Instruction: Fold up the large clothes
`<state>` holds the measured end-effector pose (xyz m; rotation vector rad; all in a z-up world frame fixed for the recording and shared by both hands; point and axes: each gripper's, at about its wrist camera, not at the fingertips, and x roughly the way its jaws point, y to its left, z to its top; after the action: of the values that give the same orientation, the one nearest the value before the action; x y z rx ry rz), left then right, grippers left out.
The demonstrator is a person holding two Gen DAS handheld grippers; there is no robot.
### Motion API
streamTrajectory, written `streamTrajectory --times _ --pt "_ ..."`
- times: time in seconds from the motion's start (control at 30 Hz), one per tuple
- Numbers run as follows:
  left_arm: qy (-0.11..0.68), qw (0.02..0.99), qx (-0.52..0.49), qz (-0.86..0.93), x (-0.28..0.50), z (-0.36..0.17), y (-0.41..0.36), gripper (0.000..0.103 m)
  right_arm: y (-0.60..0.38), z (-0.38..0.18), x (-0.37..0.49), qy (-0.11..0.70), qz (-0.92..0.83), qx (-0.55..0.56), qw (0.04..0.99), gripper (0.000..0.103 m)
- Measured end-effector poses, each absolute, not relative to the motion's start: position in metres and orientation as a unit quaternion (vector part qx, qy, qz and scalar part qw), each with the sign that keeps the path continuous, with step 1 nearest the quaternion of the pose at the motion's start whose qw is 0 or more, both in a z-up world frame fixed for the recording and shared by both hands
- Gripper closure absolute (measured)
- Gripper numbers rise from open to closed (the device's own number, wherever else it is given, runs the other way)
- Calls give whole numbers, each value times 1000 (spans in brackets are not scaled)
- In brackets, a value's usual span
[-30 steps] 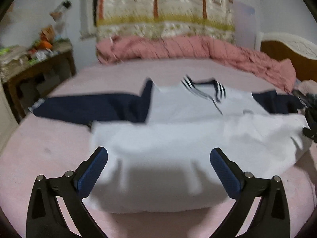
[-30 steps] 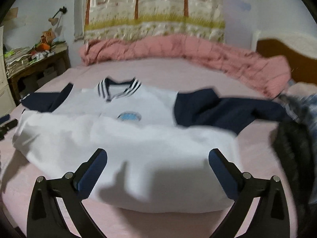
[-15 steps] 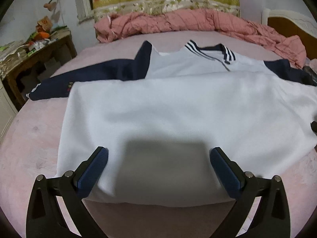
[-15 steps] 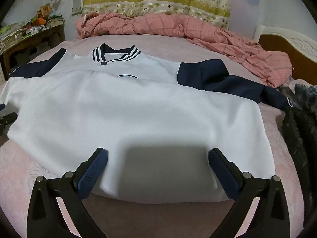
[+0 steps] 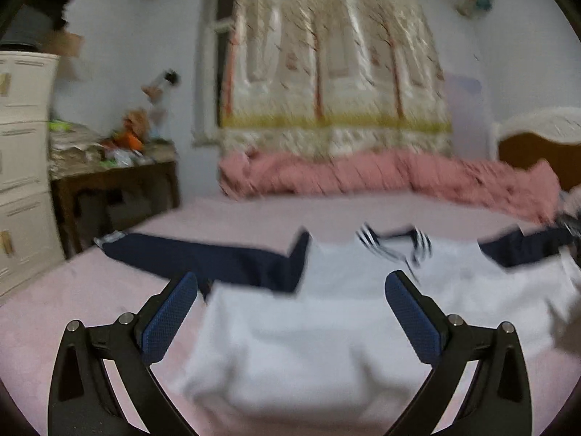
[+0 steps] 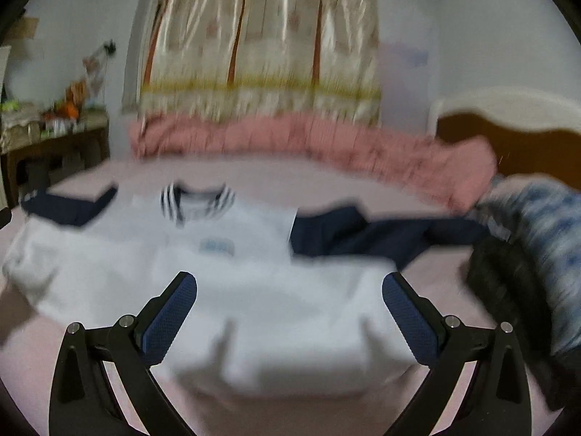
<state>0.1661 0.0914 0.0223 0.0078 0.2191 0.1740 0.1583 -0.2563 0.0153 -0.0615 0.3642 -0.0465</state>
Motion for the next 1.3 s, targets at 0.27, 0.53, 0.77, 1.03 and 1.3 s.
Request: streamTrajectory --times 0.27,0.53,0.77,1.03,1.3 --pt "50 996 -16 69 231 82 74 0 -340 100 213 165 -39 127 977 0" --pt "95 994 -45 25 293 54 65 0 -334 90 305 179 -13 158 971 0" --pt "178 984 -10 17 317 0 54 0 -314 18 343 259 -11 88 962 0" --pt "207 978 11 30 330 -12 45 0 -347 10 345 276 -87 92 953 0" --pt "248 967 -44 43 320 -7 75 0 -414 8 314 308 -55 235 920 1"
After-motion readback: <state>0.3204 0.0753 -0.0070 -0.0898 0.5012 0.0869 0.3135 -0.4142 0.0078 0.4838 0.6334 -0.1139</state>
